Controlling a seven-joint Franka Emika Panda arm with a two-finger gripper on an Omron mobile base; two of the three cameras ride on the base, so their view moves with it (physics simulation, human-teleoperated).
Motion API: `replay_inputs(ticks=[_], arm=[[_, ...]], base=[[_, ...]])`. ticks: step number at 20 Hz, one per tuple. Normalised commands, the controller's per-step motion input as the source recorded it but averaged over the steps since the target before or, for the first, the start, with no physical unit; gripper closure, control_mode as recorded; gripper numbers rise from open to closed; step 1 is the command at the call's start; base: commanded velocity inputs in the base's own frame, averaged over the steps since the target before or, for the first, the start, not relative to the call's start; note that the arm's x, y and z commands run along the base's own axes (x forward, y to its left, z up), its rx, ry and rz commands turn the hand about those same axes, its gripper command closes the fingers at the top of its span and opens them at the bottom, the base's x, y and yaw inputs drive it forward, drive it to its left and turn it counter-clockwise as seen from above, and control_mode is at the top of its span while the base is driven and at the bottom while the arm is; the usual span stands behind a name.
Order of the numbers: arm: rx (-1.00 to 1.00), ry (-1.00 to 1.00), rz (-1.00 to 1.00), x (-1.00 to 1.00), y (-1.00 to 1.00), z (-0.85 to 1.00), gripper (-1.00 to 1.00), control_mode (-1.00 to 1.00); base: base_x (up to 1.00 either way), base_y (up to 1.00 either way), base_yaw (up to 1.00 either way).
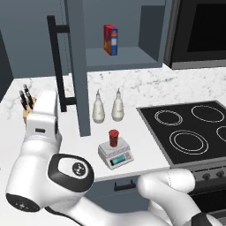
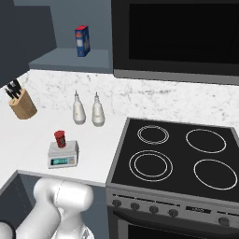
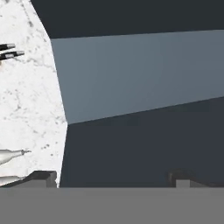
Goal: Pick the yogurt and place it on the digital scale for weighing, and close the cabinet.
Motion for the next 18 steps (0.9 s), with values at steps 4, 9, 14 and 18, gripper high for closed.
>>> replay_inputs(ticks=[4,9,14,18], arm=[[0.07,0.0,-0.17,-0.22,-0.63,0.2,-1.0,-1.0],[0.09,0.0,-0.14,-0.15,-0.82,0.18,-1.0,-1.0],[0.11,0.0,-0.09,0.0,-0.91,0.09,-1.0,-1.0],[0.12,0.04,-0.07,0.0,-0.83,0.01,-1.0,-1.0]], base=[[0.0,0.0,0.0],[0.0,0.0,0.0],[0.0,0.0,0.0],[0.0,0.0,0.0]])
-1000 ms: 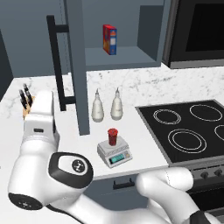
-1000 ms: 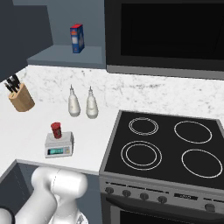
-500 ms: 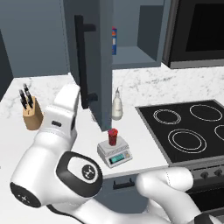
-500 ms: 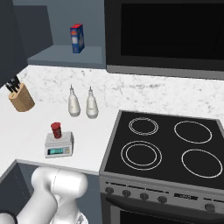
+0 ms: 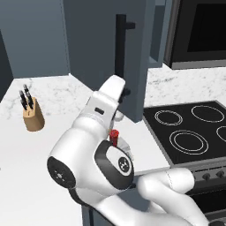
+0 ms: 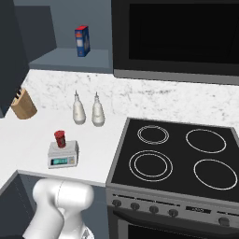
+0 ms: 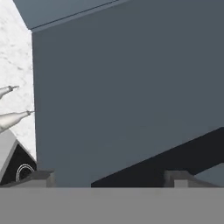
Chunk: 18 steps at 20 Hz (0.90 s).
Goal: Pick the yogurt and place it on the digital scale for weighing, and close the cabinet.
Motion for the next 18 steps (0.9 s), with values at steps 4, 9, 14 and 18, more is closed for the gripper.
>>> replay_inputs(ticks=[4,9,14,18], arm=[[0.11,0.03,-0.05,0.14,-0.83,0.0,-1.0,-1.0],[0.06,0.01,-0.04,0.5,-0.71,0.0,-1.0,-1.0],[0.05,0.0,-0.03,0.88,-0.59,0.0,-1.0,-1.0],[0.07,0.0,0.0,0.61,-0.55,0.0,-1.0,-1.0]], base=[[0.0,0.0,0.0],[0.0,0.0,0.0],[0.0,0.0,0.0],[0.0,0.0,0.0]])
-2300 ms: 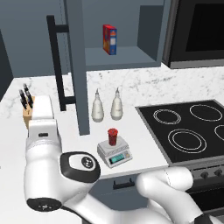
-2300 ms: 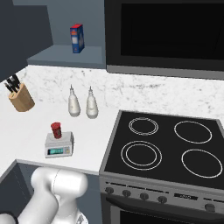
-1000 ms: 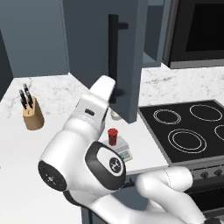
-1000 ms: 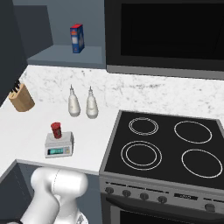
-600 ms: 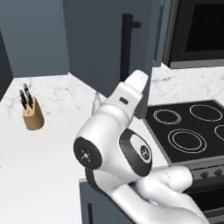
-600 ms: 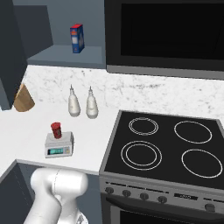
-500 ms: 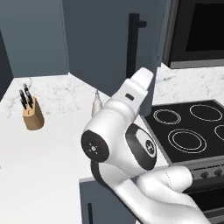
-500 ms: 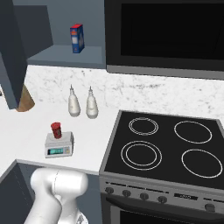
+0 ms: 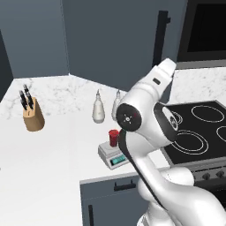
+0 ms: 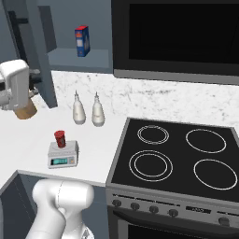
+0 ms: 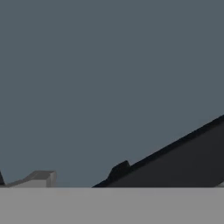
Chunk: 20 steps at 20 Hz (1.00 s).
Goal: Pick the yogurt and place it on the digital scale for weighing, and close the cabinet.
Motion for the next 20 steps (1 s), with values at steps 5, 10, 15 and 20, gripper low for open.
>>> replay_inputs(ticks=[5,10,15,20], arm=[[0.11,0.0,0.0,0.44,-0.56,0.01,-1.0,-1.0],[0.13,0.0,0.0,0.66,-0.45,0.01,-1.0,-1.0],[0.05,0.0,0.0,0.77,-0.31,0.0,-1.0,-1.0],[0.01,0.0,0.0,0.72,-0.17,-0.01,-1.0,-1.0]], base=[[0.0,0.0,0.0],[0.0,0.0,0.0],[0.0,0.0,0.0],[0.0,0.0,0.0]])
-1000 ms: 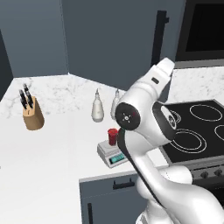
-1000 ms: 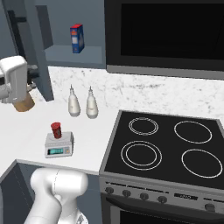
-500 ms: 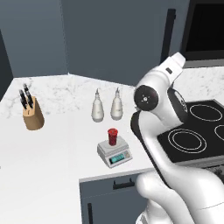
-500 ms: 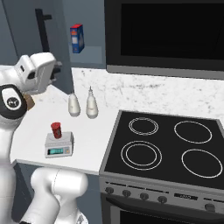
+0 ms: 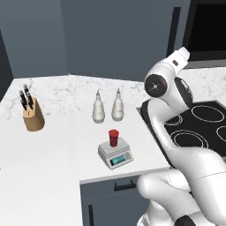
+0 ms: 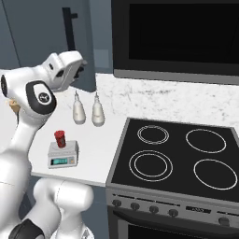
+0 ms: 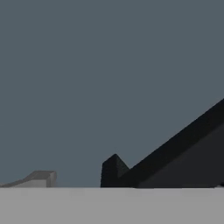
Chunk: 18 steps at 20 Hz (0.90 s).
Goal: Pick the yogurt and place it on the digital scale for weighing, and close the cabinet.
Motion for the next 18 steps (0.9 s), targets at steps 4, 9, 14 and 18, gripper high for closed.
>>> replay_inputs(ticks=[4,9,14,18], arm=[[0.0,0.0,0.0,0.83,-0.01,-0.08,-1.0,-1.0],[0.0,0.0,0.0,0.89,0.0,-0.08,-1.0,-1.0],[0.0,0.0,0.0,0.78,0.0,-0.05,-1.0,-1.0],[0.0,-0.01,0.0,0.78,0.0,-0.19,-1.0,-1.0]], base=[[0.0,0.0,0.0],[0.0,0.0,0.0],[0.0,0.0,0.0],[0.0,0.0,0.0]])
